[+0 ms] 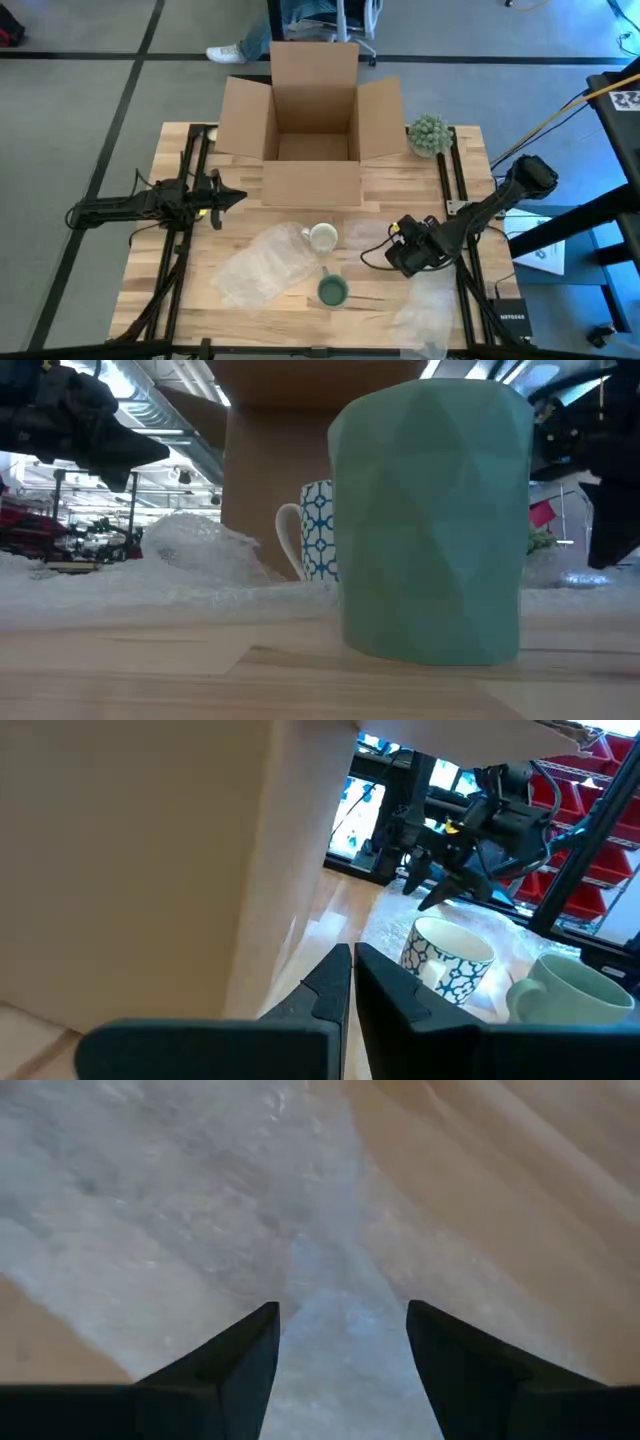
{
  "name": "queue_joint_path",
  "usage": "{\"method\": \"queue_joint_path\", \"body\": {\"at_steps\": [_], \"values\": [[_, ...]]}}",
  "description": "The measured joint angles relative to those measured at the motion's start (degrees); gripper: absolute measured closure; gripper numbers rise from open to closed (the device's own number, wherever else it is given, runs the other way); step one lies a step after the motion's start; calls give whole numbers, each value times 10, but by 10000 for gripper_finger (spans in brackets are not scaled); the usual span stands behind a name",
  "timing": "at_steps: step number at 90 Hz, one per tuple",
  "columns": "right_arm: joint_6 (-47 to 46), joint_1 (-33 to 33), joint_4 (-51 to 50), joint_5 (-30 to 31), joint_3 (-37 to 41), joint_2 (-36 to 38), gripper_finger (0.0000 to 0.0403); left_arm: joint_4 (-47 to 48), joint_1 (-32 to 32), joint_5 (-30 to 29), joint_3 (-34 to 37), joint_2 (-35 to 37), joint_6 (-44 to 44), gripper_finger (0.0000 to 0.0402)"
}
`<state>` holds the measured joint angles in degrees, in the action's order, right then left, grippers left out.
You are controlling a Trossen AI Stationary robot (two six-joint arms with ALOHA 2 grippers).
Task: Wrap mug
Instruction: Prepare the right transparent bubble wrap
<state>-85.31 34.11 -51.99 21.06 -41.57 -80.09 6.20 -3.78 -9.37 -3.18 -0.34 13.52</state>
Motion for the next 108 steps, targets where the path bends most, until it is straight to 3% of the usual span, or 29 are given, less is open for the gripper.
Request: {"method": "queue_joint_path", "body": {"at_steps": [25, 49, 68, 84, 100, 108], "values": [[18, 0, 61, 39, 1, 0, 220, 0, 0, 0, 0, 0, 0, 402], [14, -11, 32, 69, 1, -4, 219, 0, 0, 0, 0, 0, 0, 402], [16, -16, 28, 53, 1, -34, 233, 0, 0, 0, 0, 0, 0, 402], [31, -15, 26, 38, 1, -65, 281, 0, 0, 0, 0, 0, 0, 402], [63, -15, 20, 27, 0, -71, 385, 0, 0, 0, 0, 0, 0, 402], [73, -15, -18, 20, -15, -68, 390, 0, 0, 0, 0, 0, 0, 402]]}}
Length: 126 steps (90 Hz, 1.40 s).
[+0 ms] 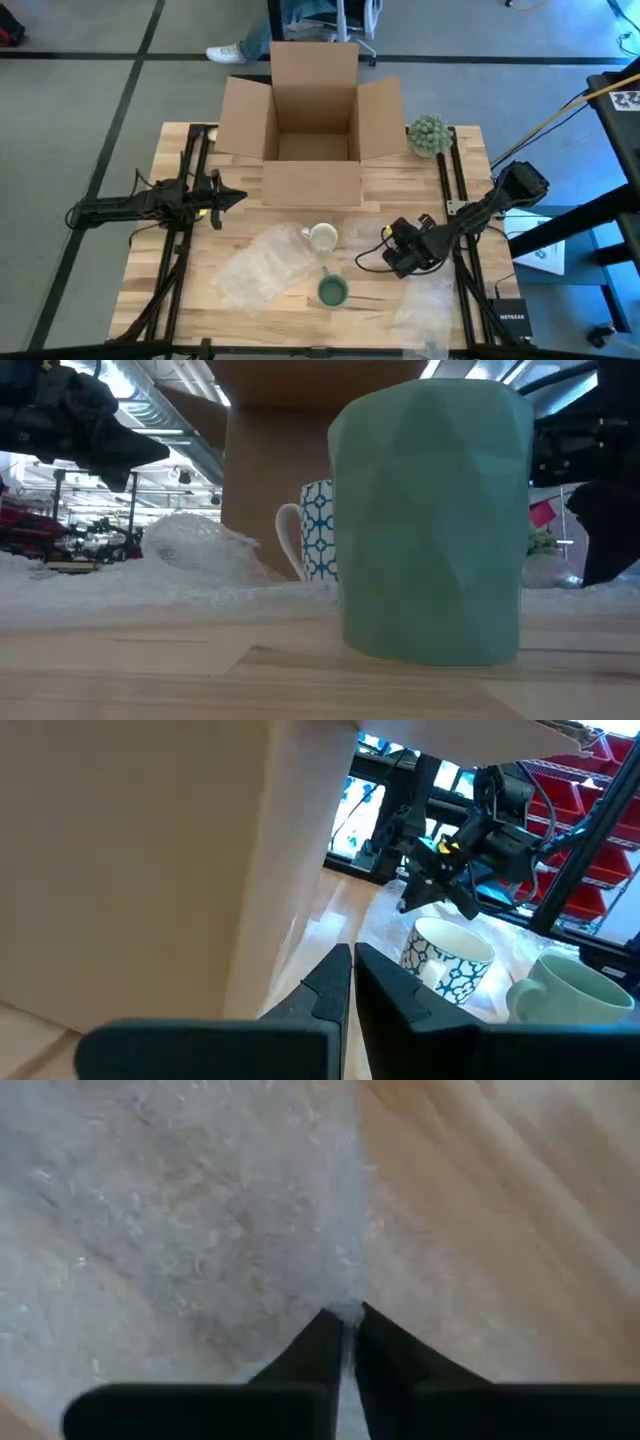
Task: Wrap mug
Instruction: Prepare the right transparent bubble wrap
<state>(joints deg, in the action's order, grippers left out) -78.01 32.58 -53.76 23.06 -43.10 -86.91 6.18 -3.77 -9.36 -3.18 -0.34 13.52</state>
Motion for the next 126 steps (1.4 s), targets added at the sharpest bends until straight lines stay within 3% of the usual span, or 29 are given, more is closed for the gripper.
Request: {"method": "queue_joint_path", "body": {"at_steps": [15, 40, 71, 83, 104, 126], "values": [[26, 0, -80, -8, -57, 2, 399, 0, 0, 0, 0, 0, 0, 402], [98, 1, -109, -35, -145, 9, 401, 0, 0, 0, 0, 0, 0, 402], [57, 1, -118, -20, -162, 9, 395, 0, 0, 0, 0, 0, 0, 402], [50, 1, -74, -21, -162, 9, 354, 0, 0, 0, 0, 0, 0, 402], [135, 1, 91, -51, -150, 9, 236, 0, 0, 0, 0, 0, 0, 402], [223, 5, 135, -63, -150, 9, 160, 0, 0, 0, 0, 0, 0, 402]]}}
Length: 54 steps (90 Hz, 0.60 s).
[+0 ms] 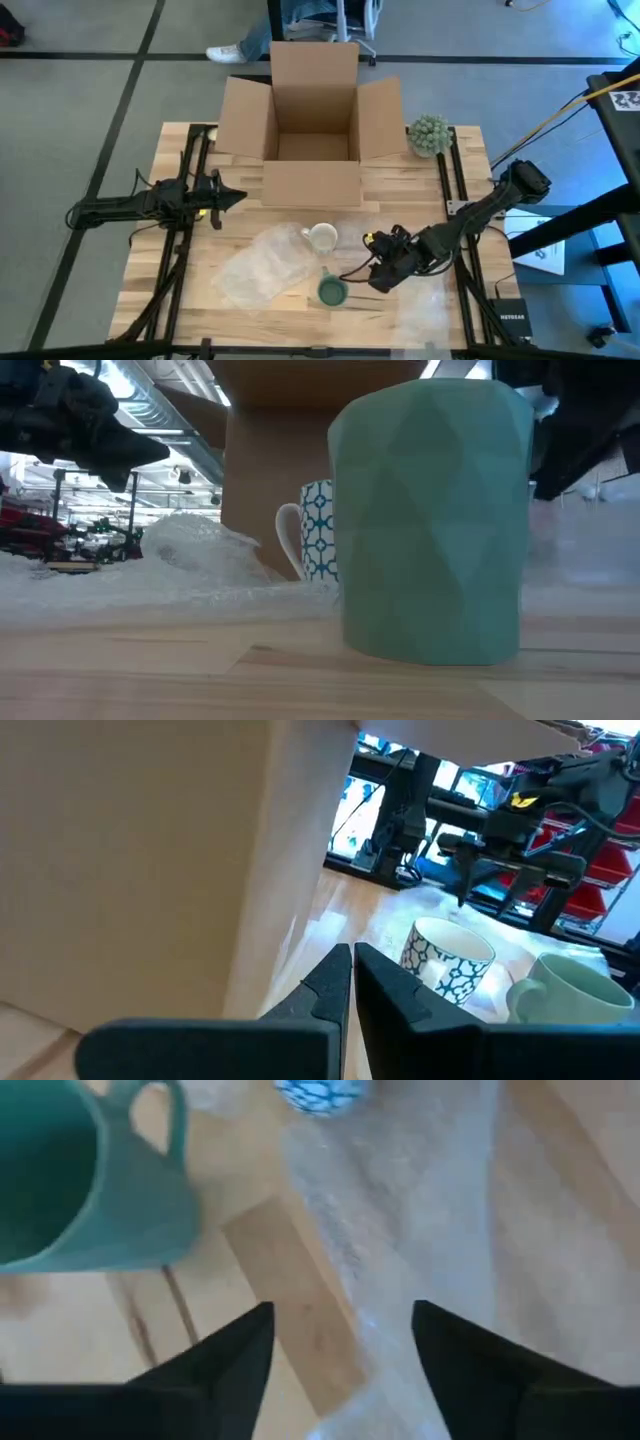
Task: Wrap mug
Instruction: Prepare the right transparent bubble wrap
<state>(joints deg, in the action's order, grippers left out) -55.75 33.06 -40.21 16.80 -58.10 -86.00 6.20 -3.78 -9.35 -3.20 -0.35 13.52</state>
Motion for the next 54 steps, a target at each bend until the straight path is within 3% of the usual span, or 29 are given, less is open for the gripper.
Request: {"method": "queue_joint_path", "body": {"at_steps": [31, 44, 54], "values": [[50, 11, -98, 1, -48, 4, 150, 0, 0, 0, 0, 0, 0, 402], [11, 36, -126, -2, -58, 35, 150, 0, 0, 0, 0, 0, 0, 402], [-49, 84, -133, 48, -53, 55, 150, 0, 0, 0, 0, 0, 0, 402]]}}
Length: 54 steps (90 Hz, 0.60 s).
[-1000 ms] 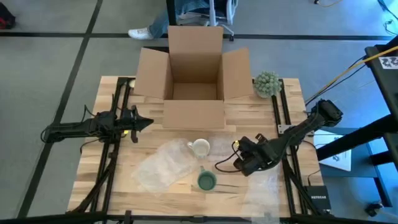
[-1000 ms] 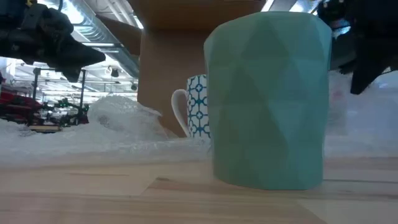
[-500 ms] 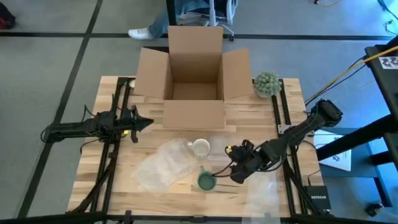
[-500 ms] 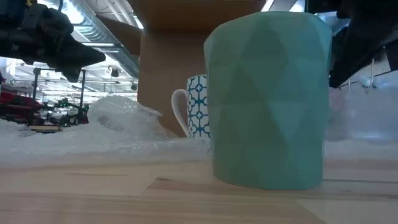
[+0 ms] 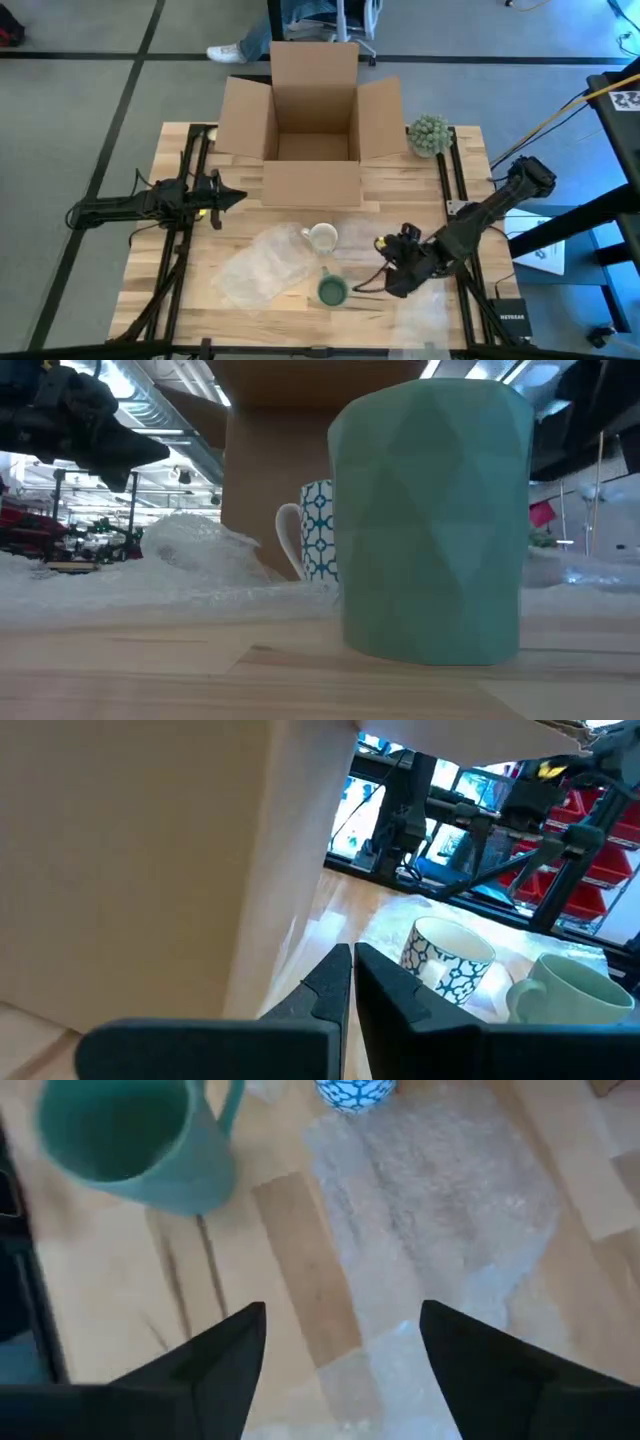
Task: Wrap mug
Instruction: Prepare the right transparent bubble wrap
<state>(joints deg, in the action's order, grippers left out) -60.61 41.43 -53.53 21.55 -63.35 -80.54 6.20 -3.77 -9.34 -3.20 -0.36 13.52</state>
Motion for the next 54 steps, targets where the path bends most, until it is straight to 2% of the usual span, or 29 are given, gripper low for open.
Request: {"method": "queue_joint_path", "body": {"at_steps": [9, 19, 31, 40, 54], "values": [[-70, 47, -1, 53, 26, 13, 150, 0, 0, 0, 0, 0, 0, 402], [-166, 91, 0, 68, 74, 13, 150, -9, 0, 0, 1, 0, 3, 402], [-261, 133, 10, 96, 135, 12, 150, -47, 0, -15, 3, 0, 72, 402], [-305, 148, 11, 110, 168, 13, 150, -80, 0, -25, 2, 0, 117, 402], [-326, 149, 11, 109, 199, 13, 150, -132, 0, -21, 2, 0, 122, 402]]}}
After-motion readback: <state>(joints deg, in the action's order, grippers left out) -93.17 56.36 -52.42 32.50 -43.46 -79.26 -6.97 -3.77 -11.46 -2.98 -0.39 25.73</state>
